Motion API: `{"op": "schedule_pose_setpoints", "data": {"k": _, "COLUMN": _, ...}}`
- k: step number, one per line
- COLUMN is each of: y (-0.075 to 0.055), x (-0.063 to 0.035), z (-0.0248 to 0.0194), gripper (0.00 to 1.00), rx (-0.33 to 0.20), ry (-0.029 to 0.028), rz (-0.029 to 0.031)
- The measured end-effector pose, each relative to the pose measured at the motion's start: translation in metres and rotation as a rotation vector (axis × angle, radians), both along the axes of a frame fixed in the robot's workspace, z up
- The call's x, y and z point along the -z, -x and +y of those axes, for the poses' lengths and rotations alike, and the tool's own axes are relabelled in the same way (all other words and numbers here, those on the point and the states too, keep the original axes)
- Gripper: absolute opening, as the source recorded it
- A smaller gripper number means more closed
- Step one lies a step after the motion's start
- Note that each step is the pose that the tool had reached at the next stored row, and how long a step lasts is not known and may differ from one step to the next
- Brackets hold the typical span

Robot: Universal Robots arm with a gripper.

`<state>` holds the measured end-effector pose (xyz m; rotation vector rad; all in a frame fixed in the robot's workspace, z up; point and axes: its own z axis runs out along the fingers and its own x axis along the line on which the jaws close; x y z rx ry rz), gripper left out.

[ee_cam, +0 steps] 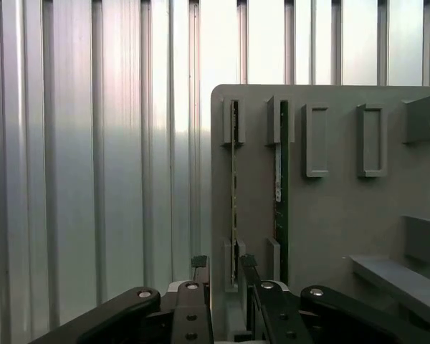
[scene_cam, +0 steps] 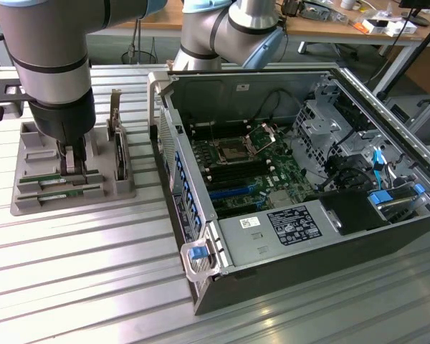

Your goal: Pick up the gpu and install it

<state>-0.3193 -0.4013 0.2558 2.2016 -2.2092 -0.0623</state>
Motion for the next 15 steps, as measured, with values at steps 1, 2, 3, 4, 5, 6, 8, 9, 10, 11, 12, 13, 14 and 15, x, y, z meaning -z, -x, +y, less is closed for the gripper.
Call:
{"op": "schedule_pose_setpoints", "data": {"k": 1, "y": 0.0, "x": 0.0002, "z": 0.0, "gripper": 0.3, "rx": 0.0, "ry": 0.0, "rz": -0.0001}}
{"op": "schedule_pose_setpoints", "data": {"k": 2, "y": 0.0, "x": 0.0005, "z": 0.0, "gripper": 0.3, "rx": 0.0, "ry": 0.0, "rz": -0.0001}}
{"op": "schedule_pose_setpoints", "data": {"k": 3, "y": 0.0, "x": 0.0008, "z": 0.0, "gripper": 0.3, "rx": 0.0, "ry": 0.0, "rz": 0.0}}
{"op": "schedule_pose_setpoints", "data": {"k": 4, "y": 0.0, "x": 0.001, "z": 0.0, "gripper": 0.3, "rx": 0.0, "ry": 0.0, "rz": -0.0001}}
{"op": "schedule_pose_setpoints", "data": {"k": 5, "y": 0.0001, "x": 0.0016, "z": 0.0, "gripper": 0.3, "rx": 0.0, "ry": -0.0001, "rz": -0.0001}}
{"op": "schedule_pose_setpoints", "data": {"k": 6, "y": 0.0001, "x": 0.0023, "z": 0.0, "gripper": 0.3, "rx": 0.0, "ry": 0.0, "rz": -0.0001}}
{"op": "schedule_pose_setpoints", "data": {"k": 8, "y": 0.0007, "x": 0.0037, "z": 0.0, "gripper": 0.3, "rx": 0.0, "ry": 0.0, "rz": 0.0}}
{"op": "schedule_pose_setpoints", "data": {"k": 9, "y": 0.0013, "x": 0.0043, "z": 0.0, "gripper": 0.3, "rx": 0.0, "ry": -0.0001, "rz": -0.0001}}
{"op": "schedule_pose_setpoints", "data": {"k": 10, "y": 0.0018, "x": 0.0047, "z": 0.0001, "gripper": 0.3, "rx": 0.0, "ry": -0.0001, "rz": -0.0002}}
{"op": "schedule_pose_setpoints", "data": {"k": 11, "y": 0.0026, "x": 0.0052, "z": 0.0, "gripper": 0.3, "rx": 0.0, "ry": 0.0, "rz": -0.0001}}
{"op": "schedule_pose_setpoints", "data": {"k": 12, "y": 0.0032, "x": 0.0056, "z": 0.0, "gripper": 0.3, "rx": 0.0, "ry": -0.0001, "rz": -0.0001}}
{"op": "schedule_pose_setpoints", "data": {"k": 13, "y": 0.0036, "x": 0.0061, "z": 0.0, "gripper": 0.3, "rx": 0.0, "ry": -0.0001, "rz": -0.0001}}
{"op": "schedule_pose_setpoints", "data": {"k": 14, "y": 0.0042, "x": 0.0066, "z": 0.0, "gripper": 0.3, "rx": 0.0, "ry": -0.0001, "rz": -0.0001}}
{"op": "schedule_pose_setpoints", "data": {"k": 15, "y": 0.0048, "x": 0.0073, "z": 0.0, "gripper": 0.3, "rx": 0.0, "ry": -0.0001, "rz": -0.0001}}
